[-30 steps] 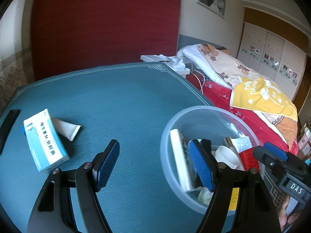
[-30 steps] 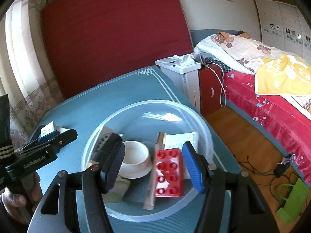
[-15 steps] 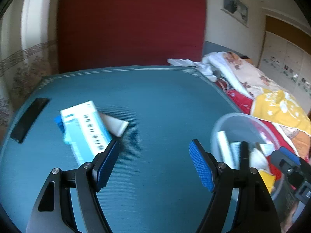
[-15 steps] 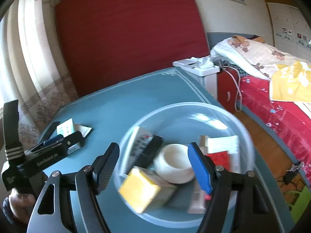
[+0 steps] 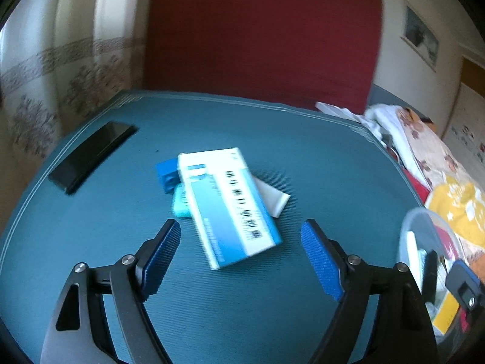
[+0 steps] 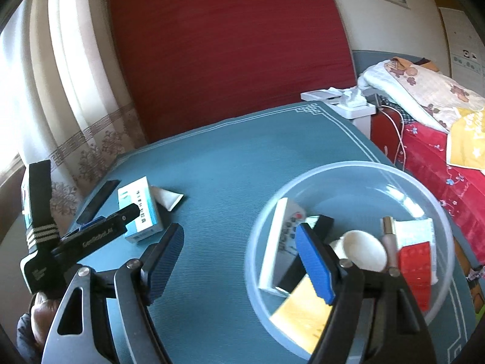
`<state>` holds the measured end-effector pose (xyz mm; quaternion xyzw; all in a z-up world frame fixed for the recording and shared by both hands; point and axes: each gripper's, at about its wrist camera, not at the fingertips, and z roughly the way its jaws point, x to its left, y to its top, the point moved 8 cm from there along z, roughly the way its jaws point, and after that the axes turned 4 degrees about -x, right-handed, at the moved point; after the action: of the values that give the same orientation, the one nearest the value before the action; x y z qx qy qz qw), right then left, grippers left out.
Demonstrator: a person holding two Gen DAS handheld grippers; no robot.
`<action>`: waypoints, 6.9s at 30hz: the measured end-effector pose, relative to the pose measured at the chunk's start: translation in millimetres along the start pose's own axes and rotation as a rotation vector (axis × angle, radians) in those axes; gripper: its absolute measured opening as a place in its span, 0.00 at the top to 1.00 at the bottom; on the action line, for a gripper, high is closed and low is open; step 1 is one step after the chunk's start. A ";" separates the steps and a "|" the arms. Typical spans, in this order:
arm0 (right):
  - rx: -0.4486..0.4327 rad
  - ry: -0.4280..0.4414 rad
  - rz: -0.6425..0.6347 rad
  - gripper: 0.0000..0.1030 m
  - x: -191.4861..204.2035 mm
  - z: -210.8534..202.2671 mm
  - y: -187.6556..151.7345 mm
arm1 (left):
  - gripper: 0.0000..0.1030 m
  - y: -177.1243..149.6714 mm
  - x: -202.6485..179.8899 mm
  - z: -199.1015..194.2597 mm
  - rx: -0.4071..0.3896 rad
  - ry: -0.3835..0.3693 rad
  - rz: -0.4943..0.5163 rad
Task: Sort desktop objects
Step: 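Grasp the blue-white vitamin D box with the left tool, then lower right tool onto the teal floss box while left tool holds the vitamin box, then carry the vitamin box and floss box over the clear bowl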
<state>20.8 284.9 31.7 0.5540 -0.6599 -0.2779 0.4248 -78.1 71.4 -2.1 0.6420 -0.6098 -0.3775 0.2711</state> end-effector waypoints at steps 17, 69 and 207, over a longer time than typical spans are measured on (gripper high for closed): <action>0.013 0.061 -0.006 0.23 9.2 17.4 -4.6 | 0.18 6.7 5.3 24.6 0.005 0.088 -0.045; 0.160 0.157 -0.174 0.23 127.0 90.9 -21.7 | 0.32 -20.0 117.3 -2.3 0.095 0.146 -0.016; -0.060 -0.188 0.092 0.44 -141.4 -48.6 22.2 | 0.75 -36.1 -149.4 -81.8 0.028 -0.278 0.315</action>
<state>55.6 431.9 38.1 0.4815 -0.7129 -0.3284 0.3899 13.7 213.7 38.3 0.4840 -0.7394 -0.4069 0.2312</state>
